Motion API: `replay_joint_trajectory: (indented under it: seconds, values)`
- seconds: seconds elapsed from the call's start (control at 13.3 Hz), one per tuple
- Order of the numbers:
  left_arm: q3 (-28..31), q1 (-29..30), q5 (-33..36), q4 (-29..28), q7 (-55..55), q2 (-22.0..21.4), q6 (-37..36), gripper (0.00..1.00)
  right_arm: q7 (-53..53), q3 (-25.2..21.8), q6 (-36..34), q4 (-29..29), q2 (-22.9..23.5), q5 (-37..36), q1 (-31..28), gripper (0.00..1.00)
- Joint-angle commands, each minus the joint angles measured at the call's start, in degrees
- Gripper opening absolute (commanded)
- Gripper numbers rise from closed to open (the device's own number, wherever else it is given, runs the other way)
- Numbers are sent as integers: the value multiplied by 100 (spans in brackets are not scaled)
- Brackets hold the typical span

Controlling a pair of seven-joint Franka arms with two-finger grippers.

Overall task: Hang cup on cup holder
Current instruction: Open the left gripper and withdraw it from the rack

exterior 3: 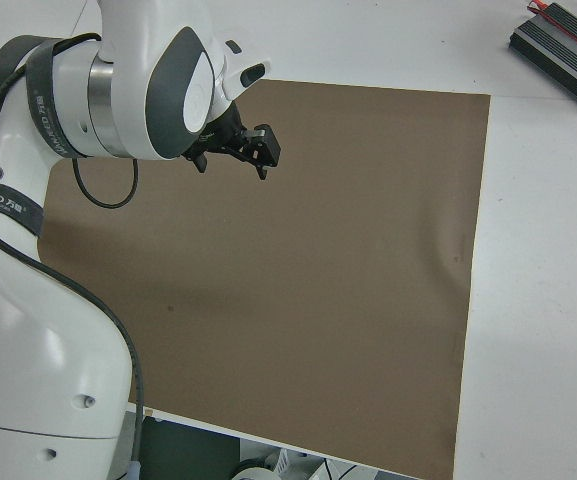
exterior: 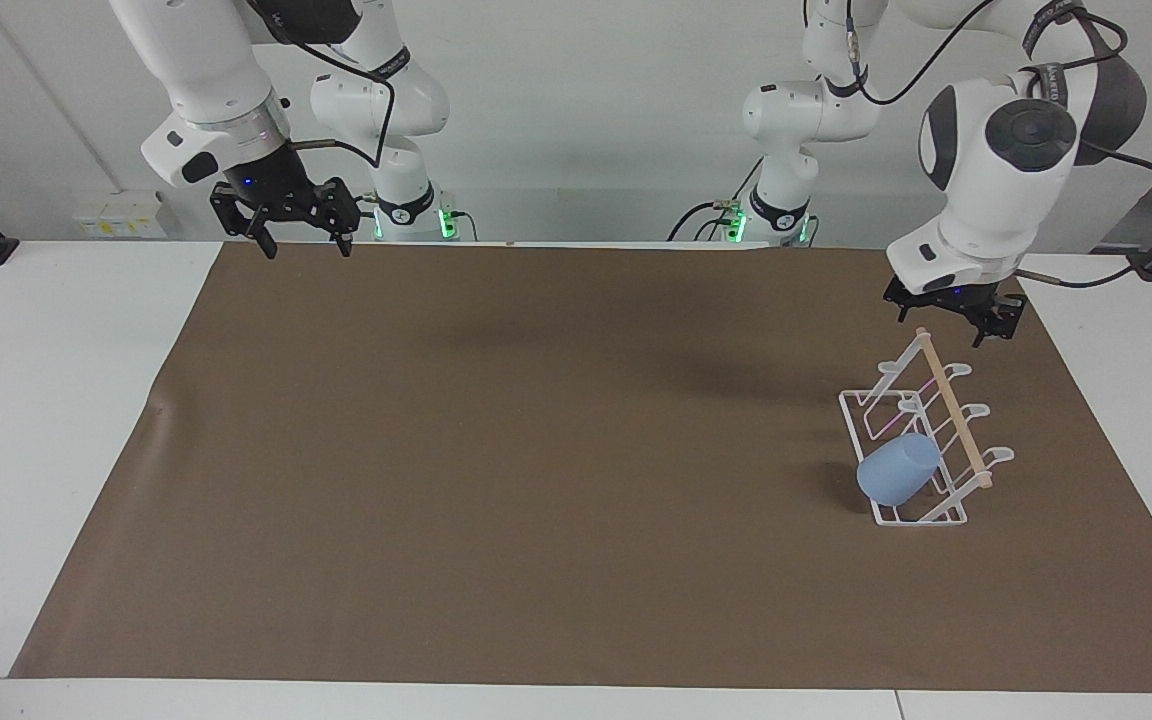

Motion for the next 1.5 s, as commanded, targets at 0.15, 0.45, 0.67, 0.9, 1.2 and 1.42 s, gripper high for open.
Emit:
replay_joint_trajectory:
  seconds: [0.15,0.45,0.67,0.9,1.2,1.42]
  values:
    - [-55,401,-726,-246,-377,-442,-142,100,71,31,-110,14,-43,24,-62,100]
    - [-63,419,-848,-265,-595,-504,-214,100,71,31,-110,14,-43,24,-70,100]
    - [-55,498,-1051,85,-701,-417,-204,100,71,31,-110,14,-43,24,-70,100]
    - [-55,516,-1165,244,-1412,-416,-371,100,71,31,-110,14,-43,24,-70,100]
    - [268,157,-1244,684,-1888,-258,-582,100,71,31,-110,14,-43,24,-70,100]
    - [797,-292,-1245,781,-1958,-302,-644,100,71,31,-110,14,-43,24,-62,100]
